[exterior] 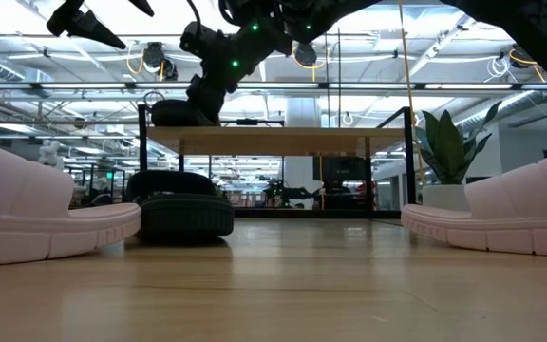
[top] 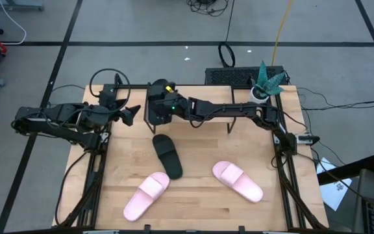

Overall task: Pick and place slides into the shelf
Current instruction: Put the black slipper on the shelf

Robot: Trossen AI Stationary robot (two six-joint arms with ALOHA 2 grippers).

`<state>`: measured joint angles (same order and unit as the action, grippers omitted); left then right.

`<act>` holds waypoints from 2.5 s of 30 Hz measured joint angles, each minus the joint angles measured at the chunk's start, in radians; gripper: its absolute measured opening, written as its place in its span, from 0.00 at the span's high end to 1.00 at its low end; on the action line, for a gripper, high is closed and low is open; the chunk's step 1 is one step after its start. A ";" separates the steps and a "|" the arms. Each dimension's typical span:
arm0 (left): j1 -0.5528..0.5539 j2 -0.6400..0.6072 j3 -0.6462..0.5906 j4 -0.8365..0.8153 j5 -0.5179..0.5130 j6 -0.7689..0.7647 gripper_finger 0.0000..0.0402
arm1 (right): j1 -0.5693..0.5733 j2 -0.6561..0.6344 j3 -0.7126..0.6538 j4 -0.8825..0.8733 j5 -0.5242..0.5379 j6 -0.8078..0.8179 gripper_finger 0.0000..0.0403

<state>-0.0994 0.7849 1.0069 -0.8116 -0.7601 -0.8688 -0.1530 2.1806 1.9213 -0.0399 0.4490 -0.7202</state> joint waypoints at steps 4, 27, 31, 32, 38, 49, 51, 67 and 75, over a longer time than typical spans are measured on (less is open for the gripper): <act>0.000 0.000 0.000 0.000 0.000 0.001 0.02 | 0.020 -0.014 0.000 0.018 0.065 -0.024 0.69; -0.393 0.230 0.000 0.079 0.262 -0.051 0.02 | 0.256 -0.291 0.001 -0.035 0.811 -0.310 0.69; -0.493 0.329 0.000 0.132 0.229 -0.099 0.02 | 0.280 -0.340 0.001 -0.099 0.837 -0.244 0.69; -0.508 0.356 0.000 0.136 0.216 -0.112 0.02 | 0.286 -0.350 0.001 -0.122 0.837 -0.219 0.69; -0.531 0.514 0.000 0.133 0.166 -0.159 0.02 | 0.305 -0.398 0.001 -0.214 0.836 -0.084 0.69; -0.491 0.632 0.000 0.206 0.071 -0.196 0.02 | 0.304 -0.407 0.000 -0.360 0.831 -0.048 0.69; -0.481 0.632 0.000 0.186 0.078 -0.231 0.02 | 0.300 -0.406 0.000 -0.378 0.830 -0.049 0.69; -0.456 0.655 0.000 0.161 0.137 -0.390 0.02 | 0.301 -0.577 0.000 -0.578 0.530 0.134 0.69; -0.425 0.758 0.013 0.184 0.131 -0.401 0.02 | 0.298 -0.684 0.000 -0.600 0.511 0.137 0.69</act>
<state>-0.5246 1.5429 1.0203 -0.6273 -0.6290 -1.2701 0.1446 1.4968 1.9209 -0.6395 0.9596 -0.5836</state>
